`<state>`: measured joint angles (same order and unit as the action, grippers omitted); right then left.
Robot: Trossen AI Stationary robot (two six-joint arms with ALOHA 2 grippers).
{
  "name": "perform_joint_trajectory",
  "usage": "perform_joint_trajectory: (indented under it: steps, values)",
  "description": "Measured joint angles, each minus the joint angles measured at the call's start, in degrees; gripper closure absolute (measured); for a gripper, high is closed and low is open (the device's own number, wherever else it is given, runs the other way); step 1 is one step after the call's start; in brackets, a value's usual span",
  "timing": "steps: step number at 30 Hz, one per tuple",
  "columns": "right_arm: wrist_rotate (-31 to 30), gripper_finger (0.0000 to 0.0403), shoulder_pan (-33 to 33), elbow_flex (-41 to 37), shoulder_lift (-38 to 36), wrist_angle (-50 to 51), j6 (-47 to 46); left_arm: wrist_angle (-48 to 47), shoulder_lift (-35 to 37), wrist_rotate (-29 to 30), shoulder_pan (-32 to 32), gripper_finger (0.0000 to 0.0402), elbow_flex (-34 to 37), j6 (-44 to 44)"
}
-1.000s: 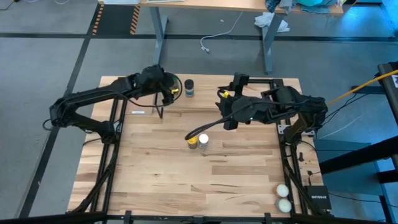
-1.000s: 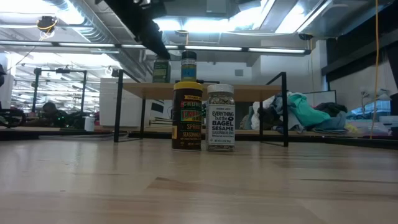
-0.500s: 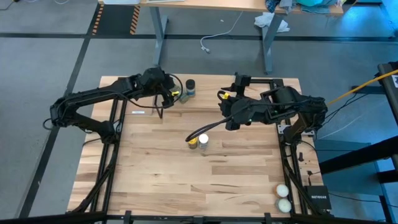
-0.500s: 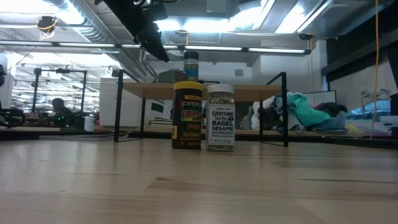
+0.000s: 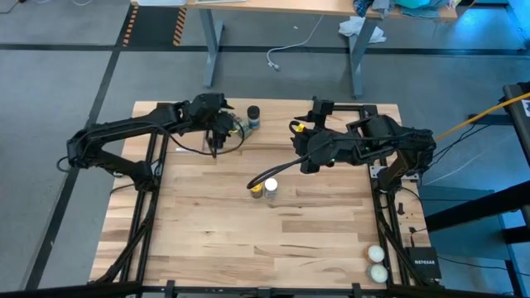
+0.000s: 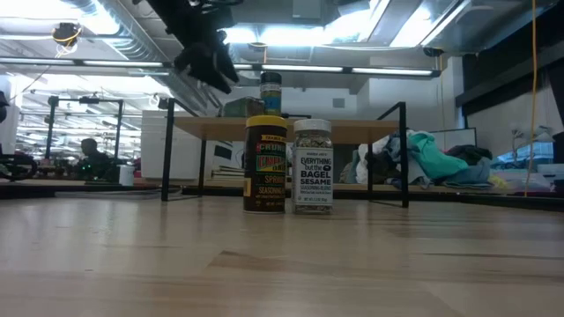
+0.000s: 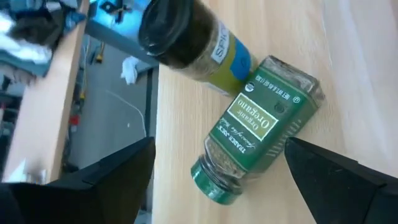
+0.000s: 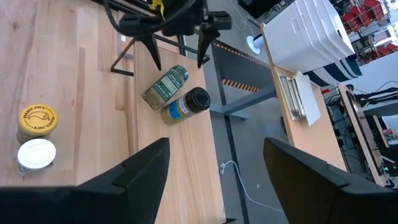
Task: Shelf spices
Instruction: Remove the green seasoning bottle from the shelf
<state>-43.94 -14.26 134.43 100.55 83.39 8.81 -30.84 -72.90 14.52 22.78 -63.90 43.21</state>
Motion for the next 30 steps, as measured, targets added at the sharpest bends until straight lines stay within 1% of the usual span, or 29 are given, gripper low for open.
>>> perform_joint_trajectory:
  steps: [7, 15, 20, 22, 24, 30]
  values:
    - [-0.01, 0.0139, 0.02, 0.00, 0.00, -0.01, 0.04, -2.00, -3.67, 0.03, 2.20, 0.0050, 0.00, 2.37]
    - [0.00, 0.0139, 0.02, 0.00, 0.01, -0.01, 0.05, -0.77, -9.16, -0.18, 4.00, 0.0050, -0.26, 3.69]
    - [0.02, 0.0139, 0.02, 0.00, 0.02, -0.01, 0.05, -1.07, -10.08, -0.97, 4.26, 0.0056, -0.26, 2.98]
    - [0.02, 0.0139, 0.02, 0.00, 0.02, -0.01, 0.05, -1.30, -9.86, -1.11, 4.26, 0.0071, -0.22, 2.84]
    - [0.02, 0.0139, 0.02, 0.00, 0.02, -0.01, 0.05, -1.54, -9.82, -1.09, 4.26, 0.0094, -0.20, 2.61]
    - [0.02, 0.0139, 0.02, 0.00, 0.02, -0.06, 0.05, -2.77, -9.84, -1.46, 4.05, 0.0193, -0.10, 2.43]
